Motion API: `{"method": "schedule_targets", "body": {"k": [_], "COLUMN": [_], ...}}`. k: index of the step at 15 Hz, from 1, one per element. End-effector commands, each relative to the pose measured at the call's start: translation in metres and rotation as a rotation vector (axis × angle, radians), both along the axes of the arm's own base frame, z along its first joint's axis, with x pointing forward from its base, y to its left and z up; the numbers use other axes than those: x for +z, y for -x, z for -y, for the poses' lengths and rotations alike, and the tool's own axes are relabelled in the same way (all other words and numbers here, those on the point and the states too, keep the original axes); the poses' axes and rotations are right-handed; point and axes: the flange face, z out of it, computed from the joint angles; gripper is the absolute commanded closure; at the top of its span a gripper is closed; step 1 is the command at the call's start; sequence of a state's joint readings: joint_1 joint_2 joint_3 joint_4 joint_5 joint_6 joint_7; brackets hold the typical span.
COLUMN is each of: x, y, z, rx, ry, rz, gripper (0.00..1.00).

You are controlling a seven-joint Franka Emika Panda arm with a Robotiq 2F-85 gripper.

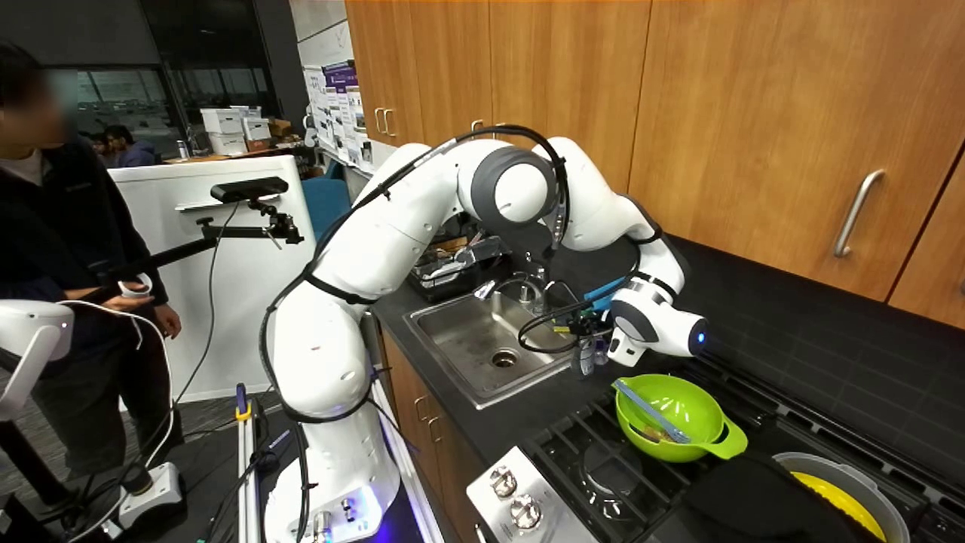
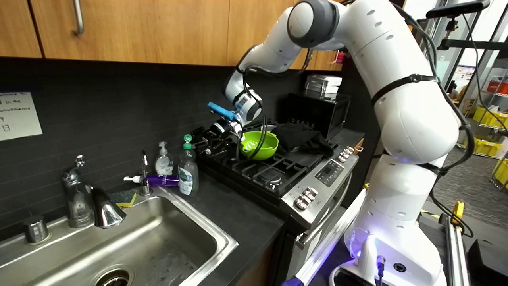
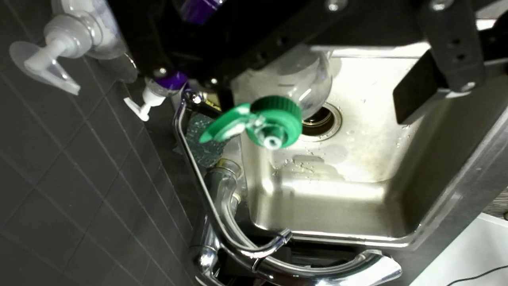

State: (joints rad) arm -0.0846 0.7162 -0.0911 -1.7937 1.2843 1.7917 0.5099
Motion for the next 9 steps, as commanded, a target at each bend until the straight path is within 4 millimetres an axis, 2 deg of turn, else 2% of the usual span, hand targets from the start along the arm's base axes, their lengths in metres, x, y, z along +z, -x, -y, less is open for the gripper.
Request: {"method": "schedule_targets", "body": {"k": [1, 9], "x": [0.011, 0.0106], "y": [-0.0372, -0.0436], "z": [-0.012, -0.0109], "rx": [0.034, 0.023], "ry": [0.078, 0.149], "rz": [0.038, 0.037], "gripper": [0.0, 0.0]}}
